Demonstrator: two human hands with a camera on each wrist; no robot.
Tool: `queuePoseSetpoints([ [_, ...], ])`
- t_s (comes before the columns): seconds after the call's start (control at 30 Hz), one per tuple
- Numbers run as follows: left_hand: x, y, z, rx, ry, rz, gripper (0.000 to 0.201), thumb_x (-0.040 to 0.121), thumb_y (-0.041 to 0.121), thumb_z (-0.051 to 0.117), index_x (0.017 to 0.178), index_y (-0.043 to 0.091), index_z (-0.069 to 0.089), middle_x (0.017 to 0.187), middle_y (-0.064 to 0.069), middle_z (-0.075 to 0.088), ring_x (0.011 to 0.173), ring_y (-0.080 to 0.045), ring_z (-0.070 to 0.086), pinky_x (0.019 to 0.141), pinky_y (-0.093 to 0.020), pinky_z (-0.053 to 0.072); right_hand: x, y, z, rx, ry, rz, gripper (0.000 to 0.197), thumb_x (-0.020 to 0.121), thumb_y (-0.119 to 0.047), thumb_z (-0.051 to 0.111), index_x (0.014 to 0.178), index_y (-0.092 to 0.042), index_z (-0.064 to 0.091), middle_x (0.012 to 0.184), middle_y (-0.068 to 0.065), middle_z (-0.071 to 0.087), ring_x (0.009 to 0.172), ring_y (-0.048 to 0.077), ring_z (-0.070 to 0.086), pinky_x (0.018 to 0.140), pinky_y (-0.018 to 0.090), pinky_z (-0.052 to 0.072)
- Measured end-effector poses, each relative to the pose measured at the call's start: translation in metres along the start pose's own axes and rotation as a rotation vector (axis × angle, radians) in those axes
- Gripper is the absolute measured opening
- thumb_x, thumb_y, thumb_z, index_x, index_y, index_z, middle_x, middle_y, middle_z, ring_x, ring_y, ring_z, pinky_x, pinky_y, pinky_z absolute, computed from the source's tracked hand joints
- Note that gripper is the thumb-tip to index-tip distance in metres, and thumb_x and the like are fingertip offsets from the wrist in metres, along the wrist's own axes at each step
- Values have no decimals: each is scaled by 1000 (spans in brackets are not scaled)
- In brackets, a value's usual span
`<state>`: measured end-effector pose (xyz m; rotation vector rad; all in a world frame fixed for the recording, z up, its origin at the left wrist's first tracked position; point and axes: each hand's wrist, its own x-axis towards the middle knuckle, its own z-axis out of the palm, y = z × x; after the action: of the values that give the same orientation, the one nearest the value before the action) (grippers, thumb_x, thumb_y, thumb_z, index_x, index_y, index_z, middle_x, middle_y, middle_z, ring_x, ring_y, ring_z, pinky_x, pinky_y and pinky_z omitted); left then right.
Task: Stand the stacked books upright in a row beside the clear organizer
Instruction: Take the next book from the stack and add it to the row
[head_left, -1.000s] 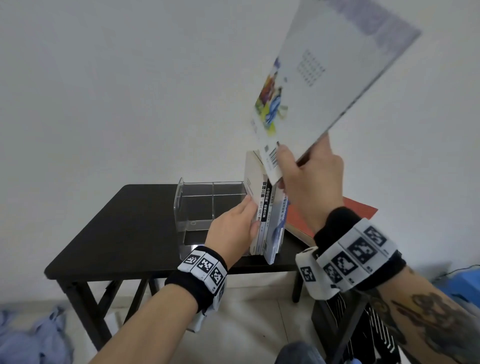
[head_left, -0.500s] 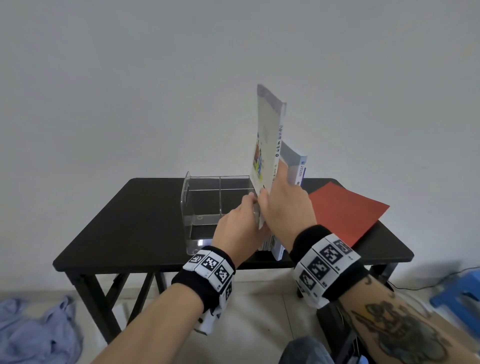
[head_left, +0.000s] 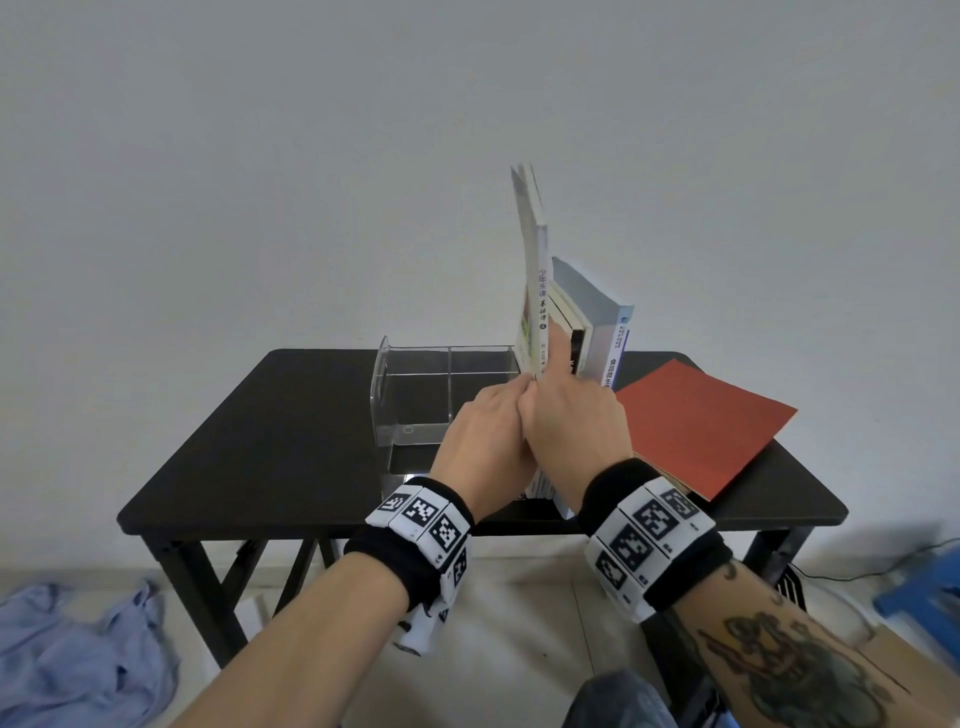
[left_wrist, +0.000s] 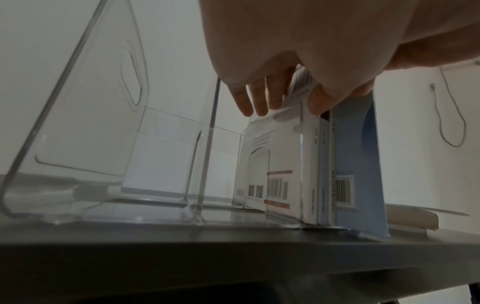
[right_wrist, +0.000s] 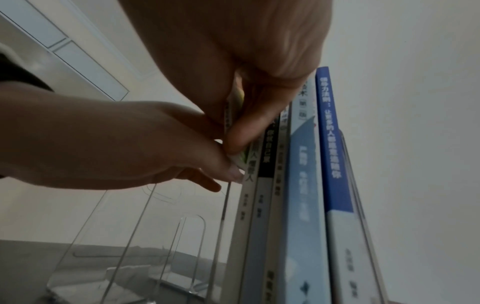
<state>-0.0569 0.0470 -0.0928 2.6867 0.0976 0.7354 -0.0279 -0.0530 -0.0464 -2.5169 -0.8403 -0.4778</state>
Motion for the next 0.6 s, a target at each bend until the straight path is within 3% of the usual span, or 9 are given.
queuePoseSetpoints([
  [0.07, -1, -2, 2, -56, -22, -7, 40, 81, 19, 57, 121, 23, 49, 114, 8, 59, 104, -17, 55, 83, -40, 52, -1, 1, 1, 8, -25, 31, 57, 96, -11, 37, 145, -17, 9, 57, -3, 40, 61, 31, 53, 59, 31, 39],
  [0.17, -7, -1, 2, -105, -49, -65, 63, 82, 22, 63, 139, 23, 36, 127, 3, 57, 112, -17, 53, 88, -39, 51, -6, 1, 5, 44, -16, 38, 69, 98, -16, 38, 151, -22, -5, 62, -1, 45, 61, 30, 53, 61, 32, 41],
  [0.23, -11, 0, -1, -85, -69, -84, 76, 82, 23, 65, 146, 25, 26, 126, 0, 58, 110, -20, 57, 83, -37, 51, -8, 2, 6, 84, -23, 19, 76, 96, -19, 42, 150, -26, -11, 68, 3, 52, 61, 28, 51, 62, 33, 42],
  [0.37, -13, 1, -6, -82, -139, -91, 88, 75, 32, 62, 150, 29, 16, 121, 1, 58, 102, -20, 59, 75, -38, 52, -14, 7, -5, 184, -23, -34, 96, 86, -20, 57, 149, -28, -15, 84, 7, 66, 71, 31, 65, 65, 35, 53],
  [0.5, -10, 0, -1, -59, -129, -53, 72, 73, 49, 52, 140, 28, 35, 119, 10, 56, 99, -16, 61, 67, -38, 55, -18, 8, -30, 362, 91, -34, 97, 87, -24, 58, 148, -31, -18, 72, 2, 65, 61, 24, 64, 61, 34, 53],
  [0.6, -11, 1, -3, -102, -100, -88, 66, 80, 48, 48, 140, 28, 31, 120, 8, 60, 102, -18, 61, 76, -44, 55, -14, 8, -42, 402, 163, -108, 100, 86, -11, 57, 147, -37, -19, 64, -1, 60, 53, 15, 59, 53, 29, 47],
])
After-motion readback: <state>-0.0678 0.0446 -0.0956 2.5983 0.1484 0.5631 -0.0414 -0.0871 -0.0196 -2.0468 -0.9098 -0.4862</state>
